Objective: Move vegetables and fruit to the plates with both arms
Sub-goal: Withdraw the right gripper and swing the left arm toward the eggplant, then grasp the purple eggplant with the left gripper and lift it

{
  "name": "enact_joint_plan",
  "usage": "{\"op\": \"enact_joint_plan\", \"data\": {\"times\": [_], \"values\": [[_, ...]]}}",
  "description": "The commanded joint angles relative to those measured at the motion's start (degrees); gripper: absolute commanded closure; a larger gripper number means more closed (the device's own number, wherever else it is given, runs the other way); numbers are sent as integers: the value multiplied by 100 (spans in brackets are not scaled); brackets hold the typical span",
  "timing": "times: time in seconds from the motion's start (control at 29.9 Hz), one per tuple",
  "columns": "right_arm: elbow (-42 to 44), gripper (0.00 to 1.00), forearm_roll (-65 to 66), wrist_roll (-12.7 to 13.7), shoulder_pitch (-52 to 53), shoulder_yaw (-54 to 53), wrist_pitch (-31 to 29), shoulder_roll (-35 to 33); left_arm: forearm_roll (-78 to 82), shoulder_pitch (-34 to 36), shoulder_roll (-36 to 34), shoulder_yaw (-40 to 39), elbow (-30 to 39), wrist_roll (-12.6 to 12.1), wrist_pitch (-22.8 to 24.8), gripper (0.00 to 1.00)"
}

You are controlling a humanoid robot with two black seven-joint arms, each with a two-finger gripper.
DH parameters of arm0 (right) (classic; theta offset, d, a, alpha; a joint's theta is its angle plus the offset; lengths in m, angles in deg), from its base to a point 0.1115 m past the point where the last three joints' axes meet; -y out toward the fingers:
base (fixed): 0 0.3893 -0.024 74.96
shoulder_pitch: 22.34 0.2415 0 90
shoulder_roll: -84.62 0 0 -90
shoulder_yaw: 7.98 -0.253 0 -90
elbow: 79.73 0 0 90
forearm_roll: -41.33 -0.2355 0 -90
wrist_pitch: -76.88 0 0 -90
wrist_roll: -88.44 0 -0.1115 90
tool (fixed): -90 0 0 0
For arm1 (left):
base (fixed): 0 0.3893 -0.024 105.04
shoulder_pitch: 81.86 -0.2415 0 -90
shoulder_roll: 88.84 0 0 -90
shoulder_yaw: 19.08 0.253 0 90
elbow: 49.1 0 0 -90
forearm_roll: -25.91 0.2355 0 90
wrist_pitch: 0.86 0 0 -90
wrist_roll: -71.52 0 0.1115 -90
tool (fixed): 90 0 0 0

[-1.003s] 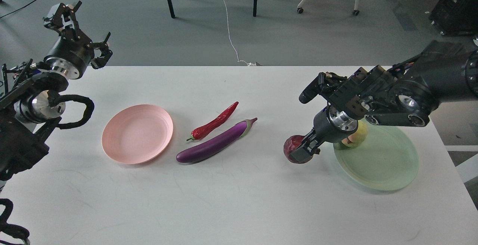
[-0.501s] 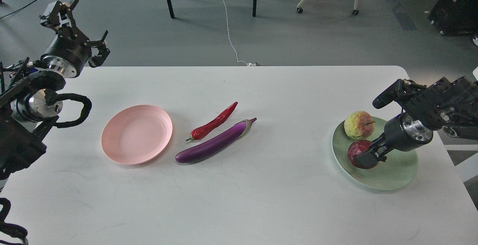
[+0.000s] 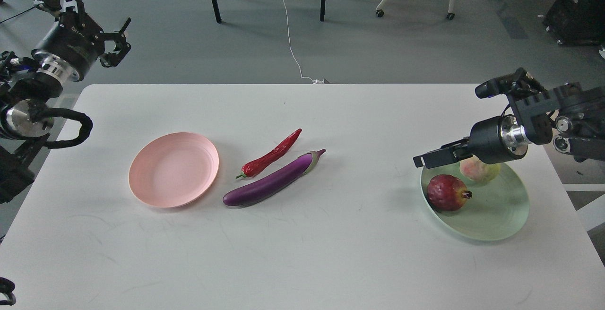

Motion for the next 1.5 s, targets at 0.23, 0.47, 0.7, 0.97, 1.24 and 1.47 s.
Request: {"op": "enact_joint_plan", "data": {"times": [0.23, 0.47, 0.7, 0.97, 1.24, 1.47], "values": [[793, 2, -1078, 0, -1167, -3144, 77, -283, 1526, -6, -476, 3, 1173, -816, 214, 2], [1356, 2, -1807, 26, -2574, -5360, 95, -195, 4173, 21, -644, -6, 2368, -710, 170, 2], [1356, 1, -3571, 17, -3498, -6399, 165, -177, 6984, -93, -92, 12, 3336, -710, -243, 4], [1409, 1, -6122, 0, -4201, -6558, 77, -177, 9297, -76, 200, 1047, 3434, -535, -516, 9], [1567, 1, -6589, -44, -5176, -7304, -475, -142, 11197, -93, 419, 2015, 3425, -534, -735, 12], [1558, 1, -6633, -71, -5976, -7955, -924, 33, 12070, -216, 718, 2446, 3293, -534, -1078, 24]]}}
